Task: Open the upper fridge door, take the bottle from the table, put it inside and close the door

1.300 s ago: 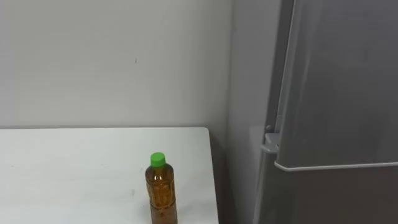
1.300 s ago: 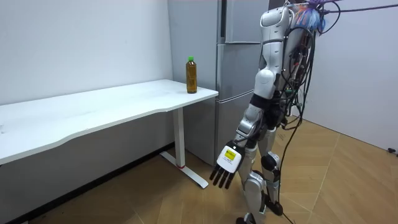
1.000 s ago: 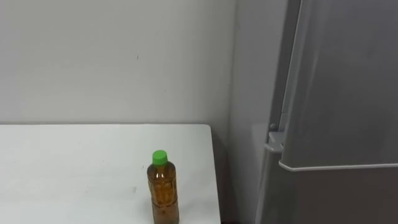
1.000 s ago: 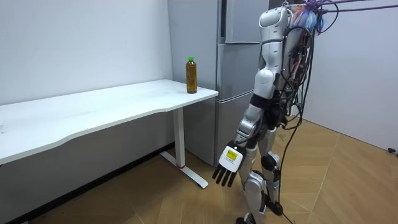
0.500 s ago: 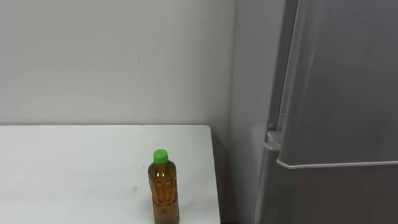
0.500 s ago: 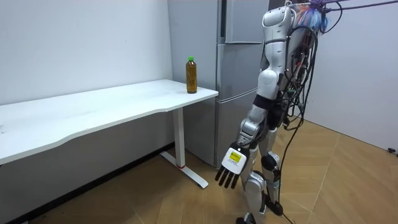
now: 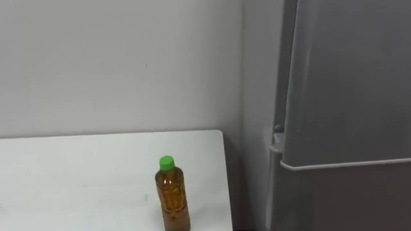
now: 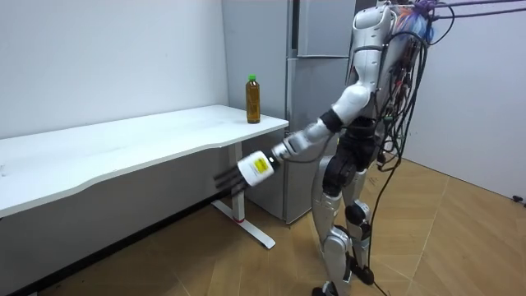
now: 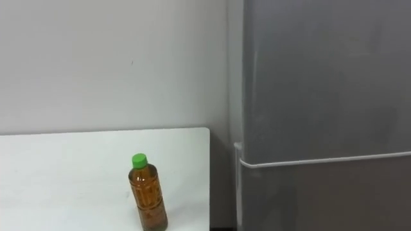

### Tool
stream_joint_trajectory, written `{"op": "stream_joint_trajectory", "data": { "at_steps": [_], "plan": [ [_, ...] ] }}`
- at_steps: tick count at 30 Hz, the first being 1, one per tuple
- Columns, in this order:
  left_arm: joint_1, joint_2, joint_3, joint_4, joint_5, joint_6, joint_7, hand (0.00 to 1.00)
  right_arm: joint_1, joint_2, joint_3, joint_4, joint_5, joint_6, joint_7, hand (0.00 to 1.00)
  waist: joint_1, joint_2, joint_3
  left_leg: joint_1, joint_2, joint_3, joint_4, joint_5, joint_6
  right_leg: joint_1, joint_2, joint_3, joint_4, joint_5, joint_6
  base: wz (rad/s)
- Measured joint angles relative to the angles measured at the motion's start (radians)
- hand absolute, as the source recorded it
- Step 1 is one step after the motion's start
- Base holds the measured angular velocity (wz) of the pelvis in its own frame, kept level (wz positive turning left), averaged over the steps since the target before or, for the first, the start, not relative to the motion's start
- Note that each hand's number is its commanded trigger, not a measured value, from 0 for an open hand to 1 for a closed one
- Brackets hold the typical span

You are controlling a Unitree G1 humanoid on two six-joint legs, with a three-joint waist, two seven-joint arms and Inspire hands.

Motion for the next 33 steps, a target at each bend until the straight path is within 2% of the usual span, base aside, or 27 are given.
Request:
{"op": "stream_joint_trajectory", "data": {
  "at_steps": [6, 7, 10, 12, 16, 19, 21, 24, 27, 29, 33],
  "plan": [
    [-0.071, 0.035, 0.036, -0.193, -0.003, -0.001, 0.044, 0.00, -0.002, 0.006, -0.008, 0.000, -0.026, 0.002, 0.005, 0.00, 0.000, -0.004, -0.0088, 0.002, 0.000, 0.001, 0.003, 0.001, -0.001, -0.002, 0.001, 0.011, -0.002, -0.002, -0.001, -0.03],
    [-0.073, 0.041, 0.037, -0.261, -0.001, 0.000, 0.054, 0.00, 0.000, 0.009, -0.006, 0.000, -0.015, 0.002, 0.007, 0.00, 0.001, -0.001, -0.0065, 0.000, 0.000, -0.001, 0.004, 0.001, -0.001, -0.003, 0.002, 0.011, -0.002, -0.002, -0.001, 0.00],
    [-0.085, 0.062, 0.036, -0.418, -0.001, 0.001, 0.065, 0.00, 0.000, 0.010, -0.006, 0.000, -0.014, 0.003, 0.009, 0.00, -0.003, -0.006, -0.0069, 0.000, 0.000, -0.001, 0.004, 0.001, -0.001, -0.003, 0.002, 0.014, -0.002, -0.002, -0.001, 0.00],
    [-0.106, 0.076, 0.036, -0.477, -0.001, 0.001, 0.062, 0.00, 0.001, 0.010, -0.008, 0.000, -0.016, 0.003, 0.012, 0.00, -0.006, -0.008, -0.0085, 0.002, 0.000, 0.000, 0.003, 0.001, -0.001, -0.002, 0.001, 0.014, -0.002, -0.001, -0.001, 0.00],
    [-0.147, 0.074, 0.026, -0.602, -0.001, 0.009, 0.050, 0.00, -0.003, 0.013, -0.006, 0.002, -0.009, 0.004, 0.016, 0.00, -0.028, -0.005, -0.0027, 0.009, 0.000, -0.004, 0.005, 0.001, -0.001, 0.009, 0.002, 0.012, -0.006, -0.001, -0.001, 0.04],
    [-0.184, 0.074, 0.006, -0.654, -0.001, 0.012, 0.041, 0.00, -0.005, 0.014, -0.006, 0.002, 0.001, 0.006, 0.014, 0.00, -0.040, -0.002, 0.0006, 0.015, 0.000, -0.001, 0.004, 0.001, -0.001, 0.009, 0.002, 0.016, -0.006, -0.002, -0.001, -0.05],
    [-0.196, 0.072, -0.002, -0.687, -0.001, 0.015, 0.033, 0.00, -0.018, 0.018, -0.006, 0.001, 0.001, 0.016, 0.013, 0.00, -0.063, -0.005, 0.0019, 0.016, 0.000, -0.001, 0.004, 0.001, -0.001, 0.008, 0.002, 0.019, -0.004, -0.002, 0.000, -0.02],
    [-0.238, 0.064, -0.040, -0.762, 0.001, 0.031, 0.022, 0.00, -0.041, 0.021, -0.003, 0.006, -0.009, 0.032, 0.016, 0.00, -0.084, -0.015, 0.0020, 0.014, 0.000, 0.003, 0.004, 0.001, -0.001, 0.011, 0.002, 0.024, -0.004, -0.002, 0.000, -0.03],
    [-0.248, 0.055, -0.086, -0.853, 0.002, 0.035, -0.017, 0.00, -0.043, 0.023, 0.005, 0.005, -0.008, 0.036, 0.018, 0.00, -0.092, -0.019, 0.0006, 0.020, 0.000, 0.020, 0.003, 0.001, -0.001, 0.014, 0.003, 0.033, -0.004, -0.002, 0.000, -0.12],
    [-0.271, 0.051, -0.124, -0.913, 0.002, 0.044, -0.033, 0.00, -0.059, 0.027, 0.007, 0.017, -0.007, 0.037, 0.020, 0.00, -0.119, -0.023, 0.0030, 0.017, 0.000, 0.021, 0.004, 0.001, -0.001, 0.011, 0.003, 0.039, -0.004, -0.002, 0.000, -0.05],
    [-0.332, 0.051, -0.180, -0.954, 0.002, 0.050, -0.039, 0.00, -0.080, 0.029, 0.011, 0.037, -0.004, 0.037, 0.020, 0.00, -0.139, -0.024, 0.0038, 0.016, 0.000, 0.022, 0.004, 0.001, -0.001, 0.011, 0.003, 0.042, -0.005, -0.002, -0.001, 0.00]
  ]
}}
